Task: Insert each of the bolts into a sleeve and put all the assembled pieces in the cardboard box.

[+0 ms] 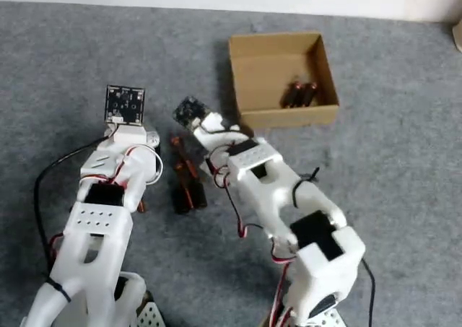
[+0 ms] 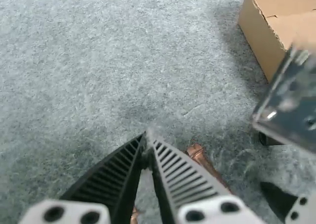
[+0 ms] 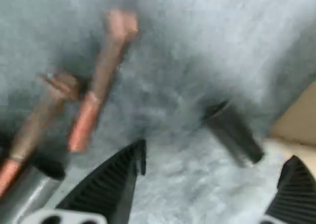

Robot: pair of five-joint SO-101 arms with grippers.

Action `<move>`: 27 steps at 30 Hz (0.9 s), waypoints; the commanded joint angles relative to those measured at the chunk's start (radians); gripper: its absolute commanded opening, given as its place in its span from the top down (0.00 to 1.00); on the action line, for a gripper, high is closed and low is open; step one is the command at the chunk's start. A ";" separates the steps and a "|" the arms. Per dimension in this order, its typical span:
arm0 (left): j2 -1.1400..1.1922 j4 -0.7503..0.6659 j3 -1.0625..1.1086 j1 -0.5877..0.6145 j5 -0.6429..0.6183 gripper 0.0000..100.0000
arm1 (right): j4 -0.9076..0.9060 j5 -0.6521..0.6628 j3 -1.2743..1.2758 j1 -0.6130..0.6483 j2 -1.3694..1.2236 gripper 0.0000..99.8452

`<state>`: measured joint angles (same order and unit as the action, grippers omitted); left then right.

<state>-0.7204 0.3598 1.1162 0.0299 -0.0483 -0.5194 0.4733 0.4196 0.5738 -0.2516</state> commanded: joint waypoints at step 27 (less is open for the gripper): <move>-0.005 -0.028 -0.008 0.004 0.000 0.99 | -0.074 0.011 -0.124 -0.028 -0.136 0.99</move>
<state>-0.7204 0.3598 1.1162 0.0299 -0.0483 -0.5854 0.4749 0.3030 0.5631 -0.3775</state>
